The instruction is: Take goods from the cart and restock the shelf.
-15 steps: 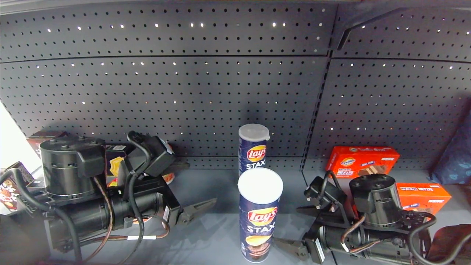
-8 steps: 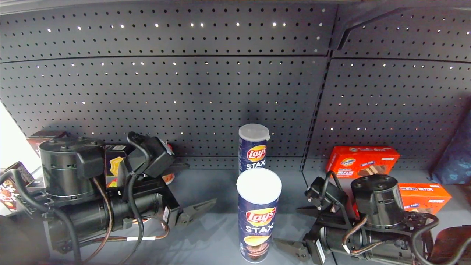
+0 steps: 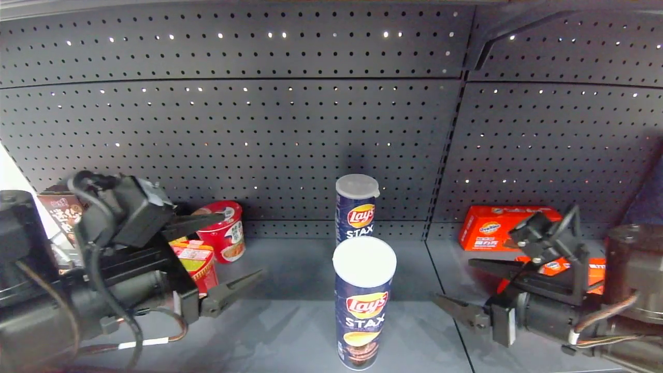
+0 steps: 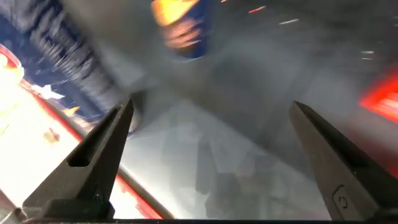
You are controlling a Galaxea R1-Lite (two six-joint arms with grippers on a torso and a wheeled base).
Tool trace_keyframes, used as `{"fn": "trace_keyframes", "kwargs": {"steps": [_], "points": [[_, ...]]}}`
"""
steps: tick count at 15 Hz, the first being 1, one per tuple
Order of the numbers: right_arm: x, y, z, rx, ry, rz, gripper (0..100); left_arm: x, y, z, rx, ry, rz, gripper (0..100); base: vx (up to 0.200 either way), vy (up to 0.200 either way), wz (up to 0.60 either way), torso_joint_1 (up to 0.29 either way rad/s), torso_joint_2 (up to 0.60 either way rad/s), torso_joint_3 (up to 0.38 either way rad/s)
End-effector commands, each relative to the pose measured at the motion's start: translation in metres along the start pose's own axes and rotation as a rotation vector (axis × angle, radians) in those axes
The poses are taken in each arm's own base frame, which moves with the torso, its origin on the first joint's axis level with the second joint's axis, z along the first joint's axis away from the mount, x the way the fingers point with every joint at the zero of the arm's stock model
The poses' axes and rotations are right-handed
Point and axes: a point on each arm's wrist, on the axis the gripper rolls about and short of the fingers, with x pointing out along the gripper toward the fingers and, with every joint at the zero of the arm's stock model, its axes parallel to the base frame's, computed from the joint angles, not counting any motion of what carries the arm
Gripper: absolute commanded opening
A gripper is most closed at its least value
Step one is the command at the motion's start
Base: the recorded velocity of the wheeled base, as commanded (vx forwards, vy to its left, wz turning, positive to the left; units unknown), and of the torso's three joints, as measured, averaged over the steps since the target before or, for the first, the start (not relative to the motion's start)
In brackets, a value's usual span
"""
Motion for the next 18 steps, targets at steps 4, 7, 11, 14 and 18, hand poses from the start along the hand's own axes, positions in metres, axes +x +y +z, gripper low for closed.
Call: {"fn": "trace_keyframes", "kwargs": {"steps": [4, 7, 11, 14, 18], "points": [[-0.097, -0.032, -0.008, 0.064, -0.19, -0.316, 100, -0.103, -0.022, -0.032, -0.031, -0.101, 0.253, 100, 0.0, 0.0, 0.0, 0.0, 0.0, 0.0], [-0.124, -0.038, -0.018, 0.083, -0.231, -0.477, 100, -0.129, -0.042, -0.054, -0.044, -0.078, 0.378, 100, 0.0, 0.0, 0.0, 0.0, 0.0, 0.0], [-0.16, -0.019, -0.057, 0.101, -0.227, -0.631, 100, -0.165, -0.068, -0.077, -0.068, -0.047, 0.535, 100, 0.0, 0.0, 0.0, 0.0, 0.0, 0.0], [-0.183, -0.004, -0.083, 0.121, -0.222, -0.76, 100, -0.182, -0.088, -0.103, -0.104, -0.015, 0.618, 100, 0.0, 0.0, 0.0, 0.0, 0.0, 0.0], [-0.198, 0.018, -0.13, 0.134, -0.264, -0.904, 100, -0.186, -0.101, -0.124, -0.149, -0.033, 0.65, 100, 0.0, 0.0, 0.0, 0.0, 0.0, 0.0]]}}
